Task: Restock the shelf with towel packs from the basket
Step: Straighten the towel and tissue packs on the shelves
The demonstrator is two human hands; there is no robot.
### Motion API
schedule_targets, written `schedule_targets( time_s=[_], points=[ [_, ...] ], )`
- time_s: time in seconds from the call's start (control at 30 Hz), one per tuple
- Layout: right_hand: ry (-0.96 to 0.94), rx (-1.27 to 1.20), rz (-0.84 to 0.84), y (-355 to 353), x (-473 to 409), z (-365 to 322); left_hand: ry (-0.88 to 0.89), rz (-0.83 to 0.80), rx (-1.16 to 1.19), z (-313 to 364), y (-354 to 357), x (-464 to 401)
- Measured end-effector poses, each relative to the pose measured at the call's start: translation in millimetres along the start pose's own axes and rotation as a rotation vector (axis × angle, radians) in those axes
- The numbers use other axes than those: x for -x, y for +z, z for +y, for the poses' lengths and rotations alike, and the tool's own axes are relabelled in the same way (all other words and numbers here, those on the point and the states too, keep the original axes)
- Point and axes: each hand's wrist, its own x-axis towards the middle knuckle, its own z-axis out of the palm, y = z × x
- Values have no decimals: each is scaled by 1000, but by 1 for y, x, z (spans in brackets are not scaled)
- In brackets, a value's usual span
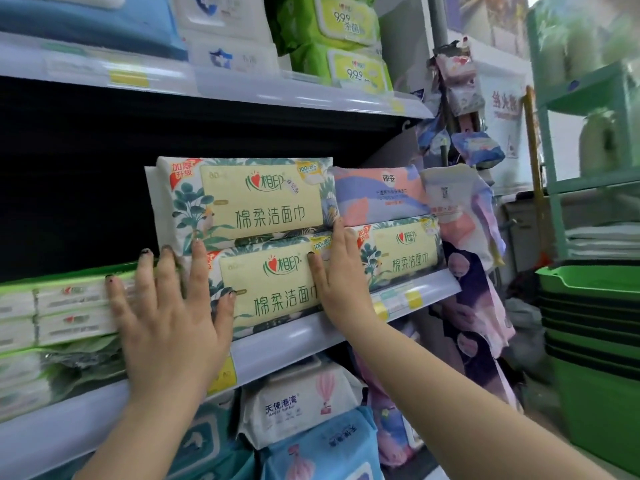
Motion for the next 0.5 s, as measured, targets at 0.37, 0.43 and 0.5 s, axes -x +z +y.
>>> schedule_targets(
  time_s=[0.37, 0.43, 0.5],
  points=[
    [-99, -9, 222, -50, -14, 34, 252, 51, 484, 78, -27, 19],
    [-38, -17, 306, -65, -26, 55, 314, -39, 598, 111, -24, 19],
    [73, -38, 359, -80, -42, 77, 323, -134, 694, 139, -19, 14]
  ],
)
